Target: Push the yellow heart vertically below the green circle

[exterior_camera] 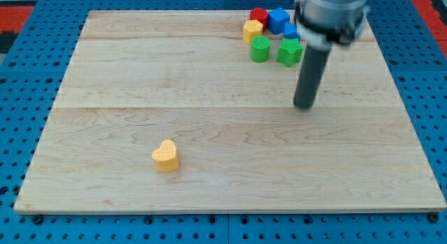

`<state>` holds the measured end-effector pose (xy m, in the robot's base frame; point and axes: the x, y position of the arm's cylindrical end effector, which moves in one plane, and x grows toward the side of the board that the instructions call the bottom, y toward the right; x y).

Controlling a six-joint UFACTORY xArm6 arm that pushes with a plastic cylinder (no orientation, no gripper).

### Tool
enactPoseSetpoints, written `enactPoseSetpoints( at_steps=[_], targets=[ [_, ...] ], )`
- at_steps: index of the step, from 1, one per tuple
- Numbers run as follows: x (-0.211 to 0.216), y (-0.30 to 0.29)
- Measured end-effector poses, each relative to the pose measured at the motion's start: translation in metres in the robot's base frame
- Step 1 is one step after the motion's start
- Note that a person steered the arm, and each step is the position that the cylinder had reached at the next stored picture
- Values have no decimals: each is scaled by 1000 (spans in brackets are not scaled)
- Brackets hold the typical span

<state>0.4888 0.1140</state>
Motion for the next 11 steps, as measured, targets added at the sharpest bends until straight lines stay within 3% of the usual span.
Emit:
enactPoseSetpoints(
  at_steps=[1, 2, 3, 5, 6, 7, 8, 9, 11],
  targets=[
    [81, -62],
    [101, -136],
    [79, -169],
    [69, -146],
    [89, -196],
    [64, -241],
    [10, -188],
    [-15, -151],
    [53, -206]
  ],
)
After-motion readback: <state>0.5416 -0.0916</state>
